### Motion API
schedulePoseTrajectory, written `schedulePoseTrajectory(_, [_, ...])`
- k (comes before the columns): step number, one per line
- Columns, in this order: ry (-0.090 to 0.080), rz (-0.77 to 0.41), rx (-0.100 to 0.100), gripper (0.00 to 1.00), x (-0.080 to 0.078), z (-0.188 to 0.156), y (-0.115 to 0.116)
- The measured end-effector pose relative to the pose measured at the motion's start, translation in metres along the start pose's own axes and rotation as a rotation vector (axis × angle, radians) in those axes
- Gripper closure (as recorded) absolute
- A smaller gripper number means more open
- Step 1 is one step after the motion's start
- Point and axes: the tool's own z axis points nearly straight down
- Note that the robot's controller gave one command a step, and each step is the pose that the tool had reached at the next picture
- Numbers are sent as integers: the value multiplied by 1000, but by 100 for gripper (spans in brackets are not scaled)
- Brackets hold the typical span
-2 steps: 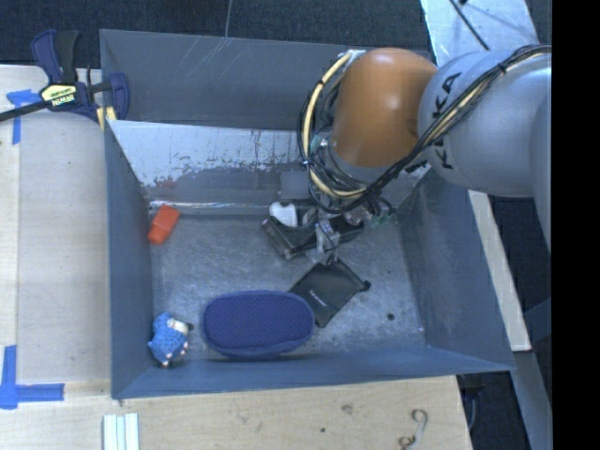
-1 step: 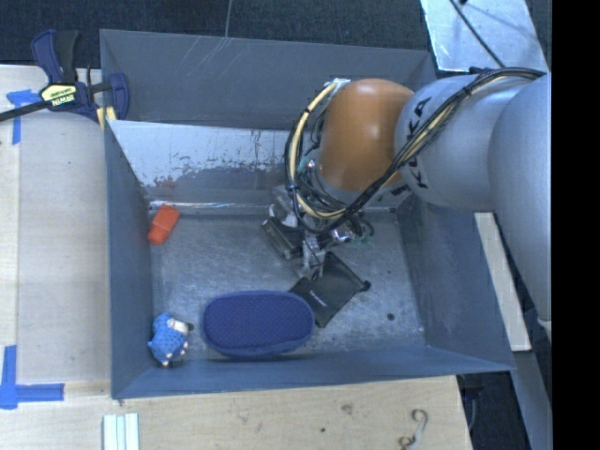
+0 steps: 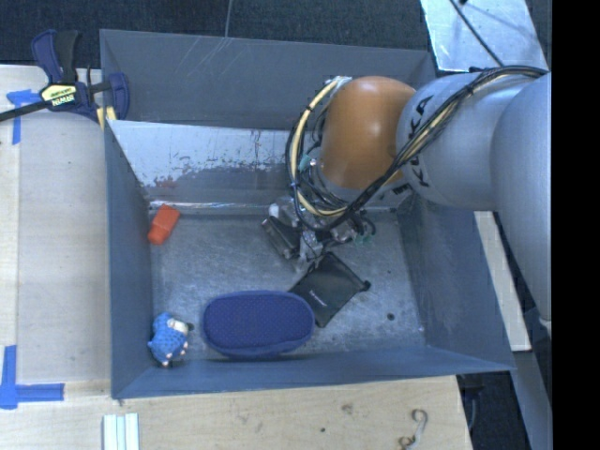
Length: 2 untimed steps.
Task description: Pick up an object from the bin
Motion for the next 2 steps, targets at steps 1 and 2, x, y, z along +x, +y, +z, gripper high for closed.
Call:
schedulePoseTrajectory(1, [-3, -30, 0, 100, 24, -119, 26])
schedulePoseTrajectory(2, [0, -40, 0, 100, 26, -147, 31])
